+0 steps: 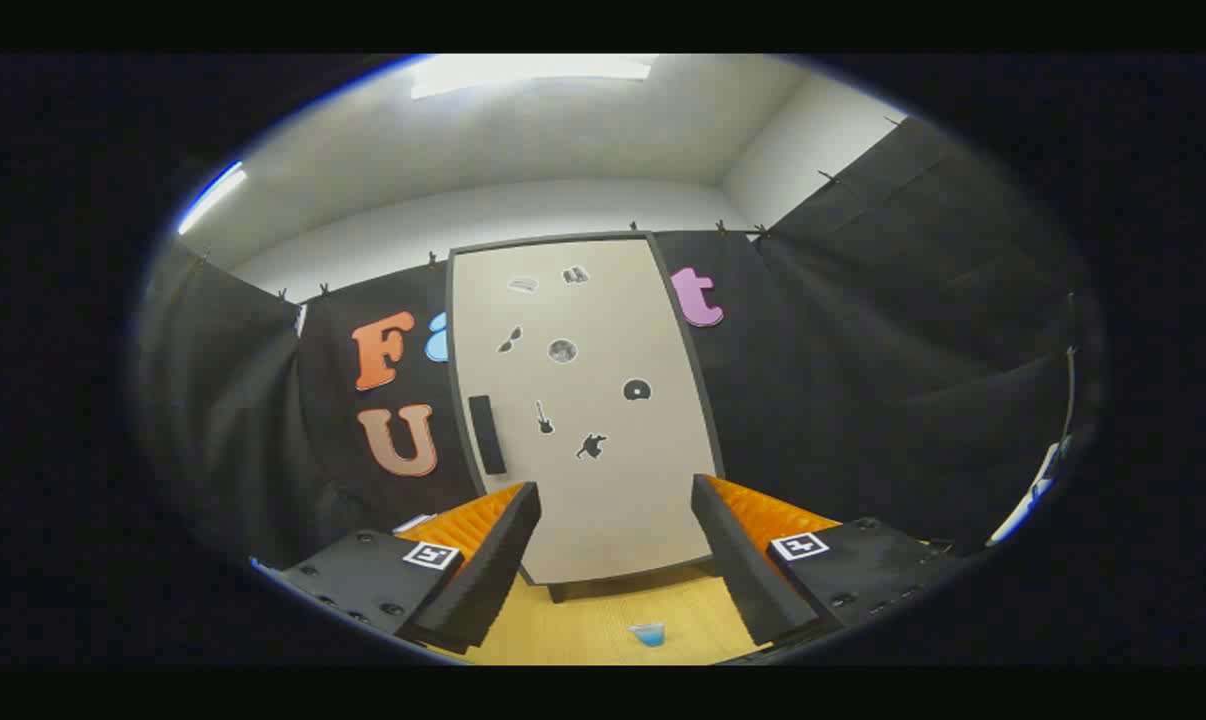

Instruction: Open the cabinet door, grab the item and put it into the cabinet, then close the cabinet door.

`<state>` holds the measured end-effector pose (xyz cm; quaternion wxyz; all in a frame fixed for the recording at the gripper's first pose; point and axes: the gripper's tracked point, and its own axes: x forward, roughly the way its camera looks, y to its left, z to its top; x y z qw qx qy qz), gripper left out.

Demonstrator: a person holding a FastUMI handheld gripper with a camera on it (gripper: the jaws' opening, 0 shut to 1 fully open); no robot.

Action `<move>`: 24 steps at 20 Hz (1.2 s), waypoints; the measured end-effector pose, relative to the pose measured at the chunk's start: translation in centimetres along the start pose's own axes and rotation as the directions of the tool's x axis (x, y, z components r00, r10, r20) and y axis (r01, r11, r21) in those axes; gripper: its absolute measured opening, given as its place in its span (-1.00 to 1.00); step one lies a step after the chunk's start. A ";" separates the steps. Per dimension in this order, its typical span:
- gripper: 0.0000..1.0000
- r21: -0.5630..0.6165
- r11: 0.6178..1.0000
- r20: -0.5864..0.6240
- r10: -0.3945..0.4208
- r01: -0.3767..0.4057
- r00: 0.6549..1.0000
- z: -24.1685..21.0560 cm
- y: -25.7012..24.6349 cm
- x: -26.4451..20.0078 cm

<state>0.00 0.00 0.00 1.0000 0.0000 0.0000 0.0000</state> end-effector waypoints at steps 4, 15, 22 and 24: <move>0.95 0.005 1.000 -0.009 0.003 -0.003 1.000 -0.3 0.1 0.3; 0.95 0.000 1.000 -0.009 -0.005 0.005 1.000 -0.3 0.3 0.5; 0.95 -0.006 1.000 -0.014 0.005 -0.005 1.000 -0.5 1.1 1.1; 0.95 -0.007 1.000 -0.014 0.011 -0.011 1.000 -0.5 1.5 1.5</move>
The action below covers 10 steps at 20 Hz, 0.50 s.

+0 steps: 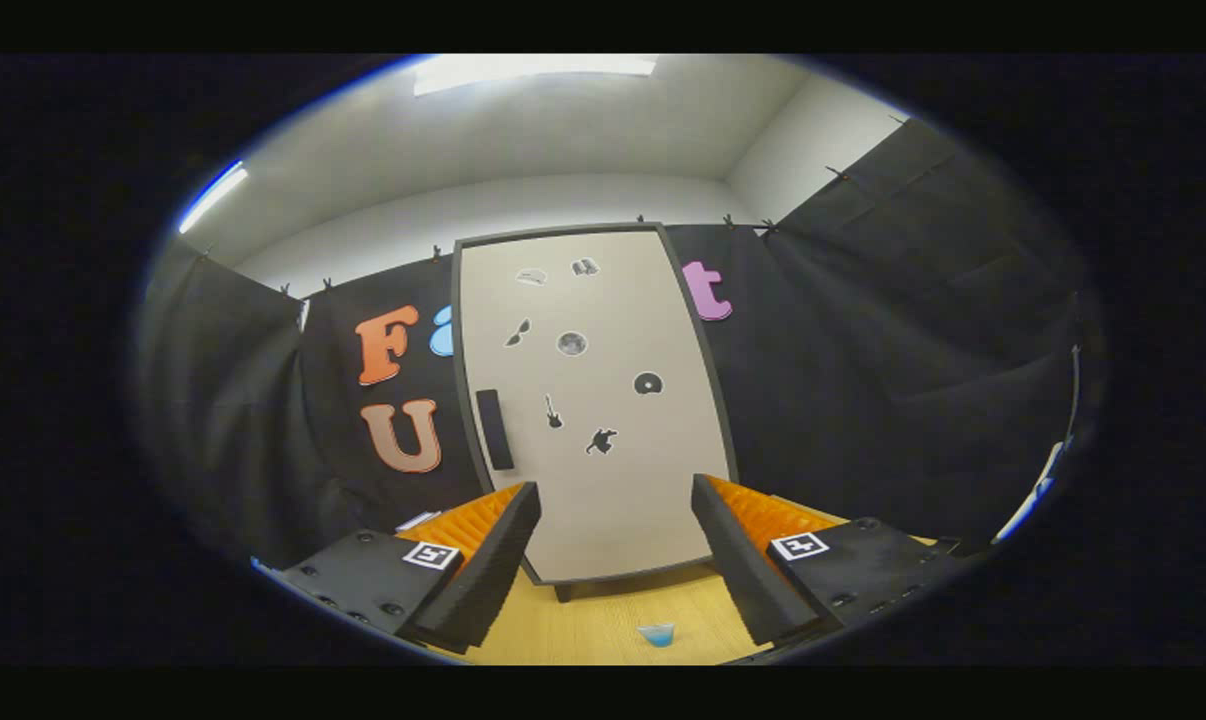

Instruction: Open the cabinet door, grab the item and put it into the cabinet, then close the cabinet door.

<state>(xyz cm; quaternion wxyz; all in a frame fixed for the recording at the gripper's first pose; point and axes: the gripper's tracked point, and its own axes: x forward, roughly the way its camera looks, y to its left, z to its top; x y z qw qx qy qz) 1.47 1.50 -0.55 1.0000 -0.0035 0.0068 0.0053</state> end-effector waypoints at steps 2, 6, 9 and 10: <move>0.95 0.001 1.000 -0.003 0.015 -0.015 1.000 -0.1 0.8 0.6; 0.95 -0.004 0.997 -0.023 0.078 -0.078 0.997 -0.2 3.2 3.5; 0.95 -0.004 0.988 -0.048 0.156 -0.157 0.987 -0.2 6.1 6.9; 0.95 -0.007 0.982 -0.055 0.187 -0.187 0.981 -0.2 7.2 8.2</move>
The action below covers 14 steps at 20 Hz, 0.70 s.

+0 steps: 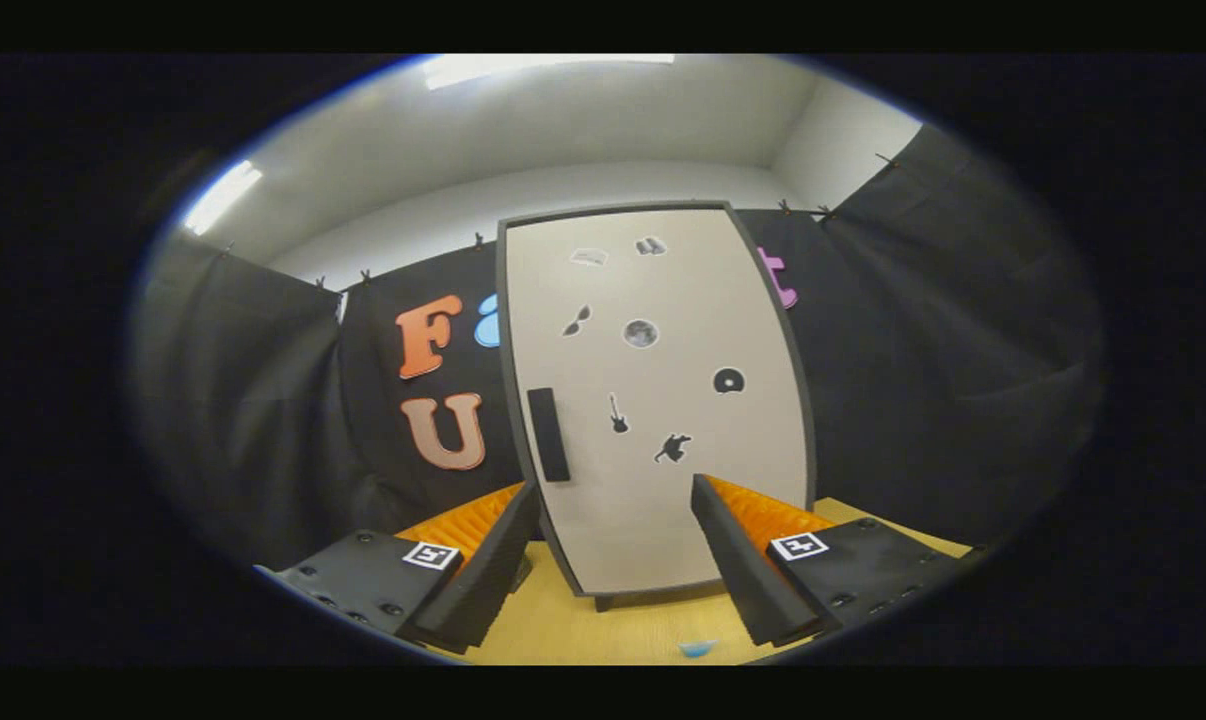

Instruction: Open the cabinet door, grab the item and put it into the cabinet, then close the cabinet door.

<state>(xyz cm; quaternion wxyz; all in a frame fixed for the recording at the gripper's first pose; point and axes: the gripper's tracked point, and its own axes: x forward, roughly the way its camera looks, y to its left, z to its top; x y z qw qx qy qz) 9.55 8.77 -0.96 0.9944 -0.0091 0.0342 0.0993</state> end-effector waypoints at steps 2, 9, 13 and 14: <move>0.95 -0.018 0.999 -0.023 0.044 -0.044 0.999 -0.1 1.2 3.0; 0.95 -0.051 0.992 -0.123 0.108 -0.115 0.987 -3.4 3.1 14.5; 0.95 -0.040 0.989 -0.147 0.136 -0.143 0.980 -4.9 4.1 18.4; 0.96 -0.034 0.989 -0.151 0.140 -0.146 0.979 -5.2 4.2 19.2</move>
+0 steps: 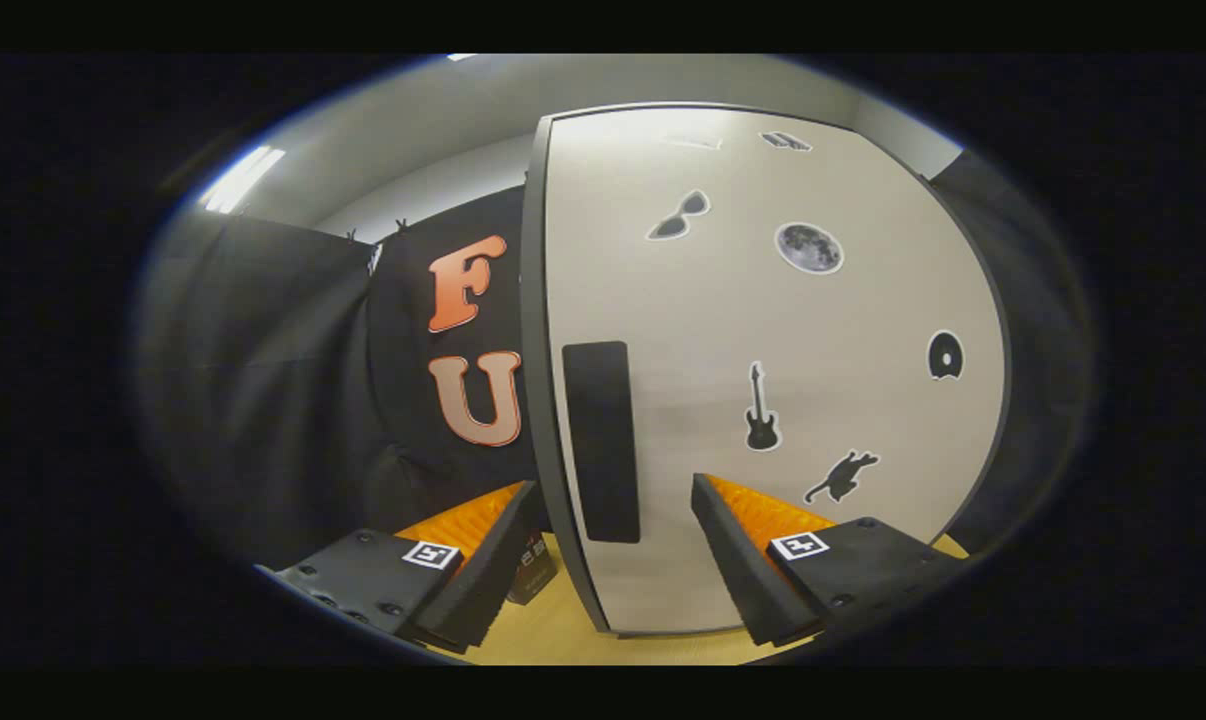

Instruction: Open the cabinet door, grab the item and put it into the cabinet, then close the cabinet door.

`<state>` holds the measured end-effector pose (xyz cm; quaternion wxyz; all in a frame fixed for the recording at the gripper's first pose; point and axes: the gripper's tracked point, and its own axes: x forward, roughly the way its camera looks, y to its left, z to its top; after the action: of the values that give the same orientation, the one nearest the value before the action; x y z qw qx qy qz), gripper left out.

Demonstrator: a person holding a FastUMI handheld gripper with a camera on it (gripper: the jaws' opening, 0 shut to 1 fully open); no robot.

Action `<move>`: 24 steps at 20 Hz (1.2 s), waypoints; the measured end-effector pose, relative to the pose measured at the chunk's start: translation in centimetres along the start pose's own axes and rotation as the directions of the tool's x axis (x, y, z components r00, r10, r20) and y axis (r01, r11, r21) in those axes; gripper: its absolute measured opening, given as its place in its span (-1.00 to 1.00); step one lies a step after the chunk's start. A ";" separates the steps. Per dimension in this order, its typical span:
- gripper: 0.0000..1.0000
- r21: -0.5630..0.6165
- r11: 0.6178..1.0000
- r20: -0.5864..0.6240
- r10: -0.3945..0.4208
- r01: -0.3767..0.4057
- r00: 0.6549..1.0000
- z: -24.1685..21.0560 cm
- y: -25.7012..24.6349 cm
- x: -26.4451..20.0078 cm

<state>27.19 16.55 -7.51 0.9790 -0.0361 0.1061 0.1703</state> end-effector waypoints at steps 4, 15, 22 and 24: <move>0.85 0.030 0.999 0.014 0.040 -0.040 0.999 0.2 0.9 1.2; -0.19 -0.014 1.000 0.022 0.026 -0.025 0.999 0.1 0.1 1.5; -0.37 -0.039 0.998 0.015 0.042 -0.041 0.999 0.1 0.5 -0.7; -0.42 -0.024 0.998 0.007 0.058 -0.058 0.998 -0.1 0.4 -3.2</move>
<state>24.13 15.89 -6.90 0.9735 -0.0439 0.1014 0.2001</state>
